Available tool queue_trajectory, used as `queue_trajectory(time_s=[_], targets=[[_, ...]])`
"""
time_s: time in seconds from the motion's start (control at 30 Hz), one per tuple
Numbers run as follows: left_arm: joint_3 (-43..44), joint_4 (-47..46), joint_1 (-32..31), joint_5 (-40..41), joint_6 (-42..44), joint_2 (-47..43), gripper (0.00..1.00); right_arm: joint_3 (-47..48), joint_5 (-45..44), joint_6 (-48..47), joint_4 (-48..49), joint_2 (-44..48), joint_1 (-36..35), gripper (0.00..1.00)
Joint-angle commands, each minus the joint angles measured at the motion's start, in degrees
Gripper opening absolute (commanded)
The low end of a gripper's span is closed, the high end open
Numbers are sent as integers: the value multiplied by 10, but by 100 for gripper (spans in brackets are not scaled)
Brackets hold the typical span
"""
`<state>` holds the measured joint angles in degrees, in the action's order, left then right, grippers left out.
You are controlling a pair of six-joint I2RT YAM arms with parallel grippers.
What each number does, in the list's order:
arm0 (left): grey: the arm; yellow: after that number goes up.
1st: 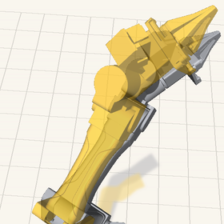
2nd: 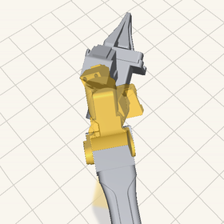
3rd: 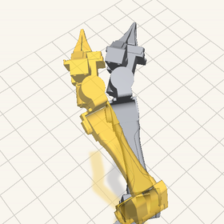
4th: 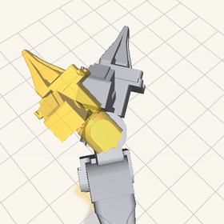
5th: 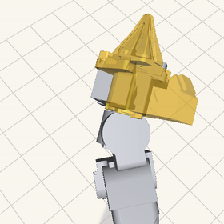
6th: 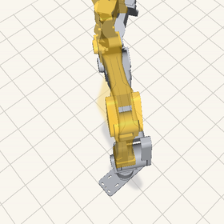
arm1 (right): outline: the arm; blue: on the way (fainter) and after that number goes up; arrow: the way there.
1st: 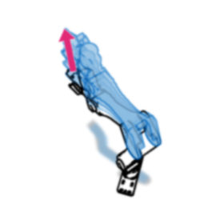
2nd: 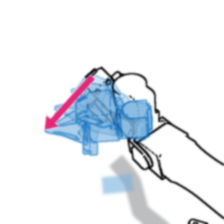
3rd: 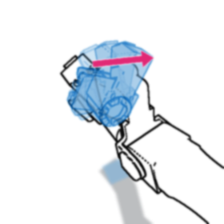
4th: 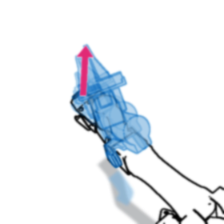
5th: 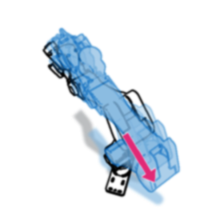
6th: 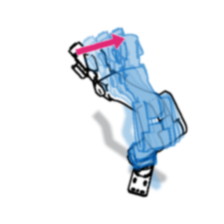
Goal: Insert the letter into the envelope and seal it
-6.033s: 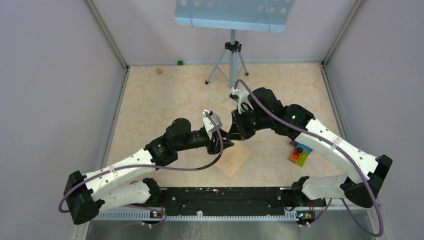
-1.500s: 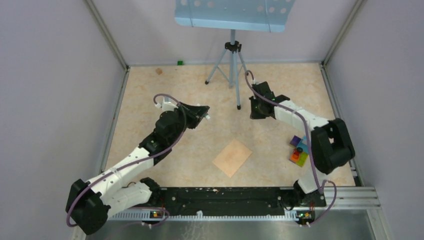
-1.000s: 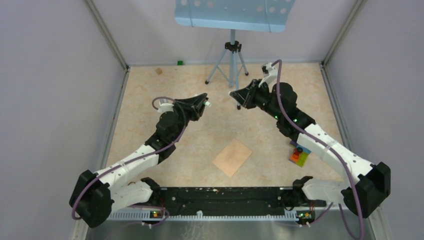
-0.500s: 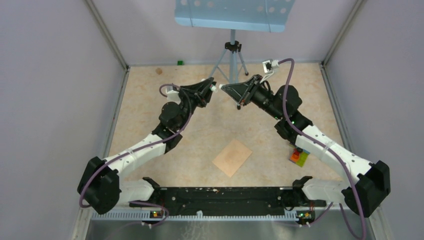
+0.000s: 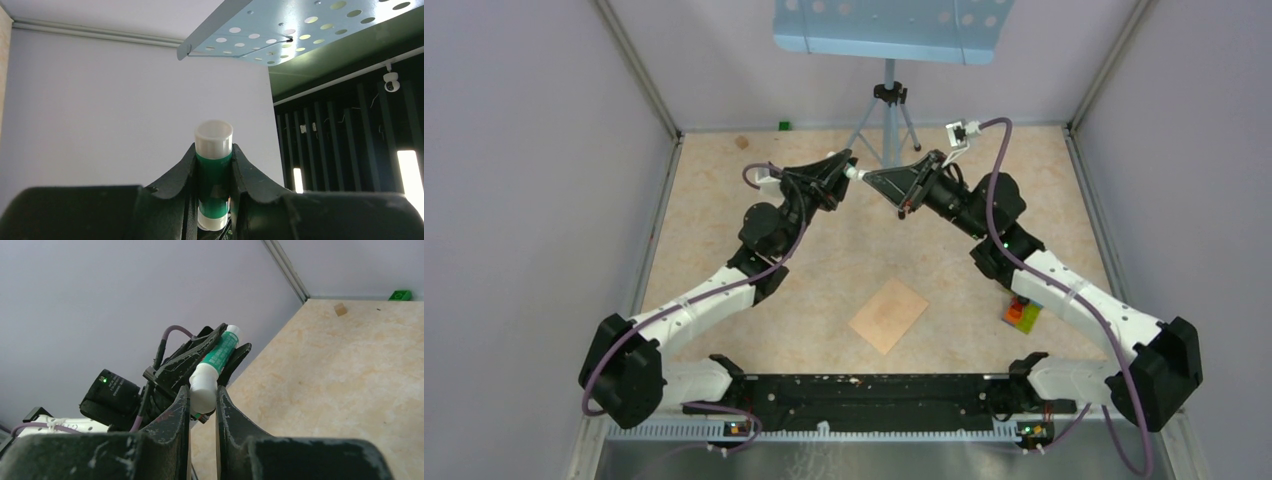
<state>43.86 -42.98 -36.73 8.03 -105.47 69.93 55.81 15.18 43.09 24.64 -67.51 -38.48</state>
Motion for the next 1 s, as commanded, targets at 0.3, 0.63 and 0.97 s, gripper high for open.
queue_trajectory(time_s=[0.3,0.63,0.97], targets=[[25,-42,-2,-11,-17,11,0,-5,6,14,63,-8,-13,0],[36,16,-11,13,7,-5,0,-1,-93,-69,34,-1,-70,0],[60,79,-19,25,55,-17,0,15,-217,-164,-10,-1,-134,0]])
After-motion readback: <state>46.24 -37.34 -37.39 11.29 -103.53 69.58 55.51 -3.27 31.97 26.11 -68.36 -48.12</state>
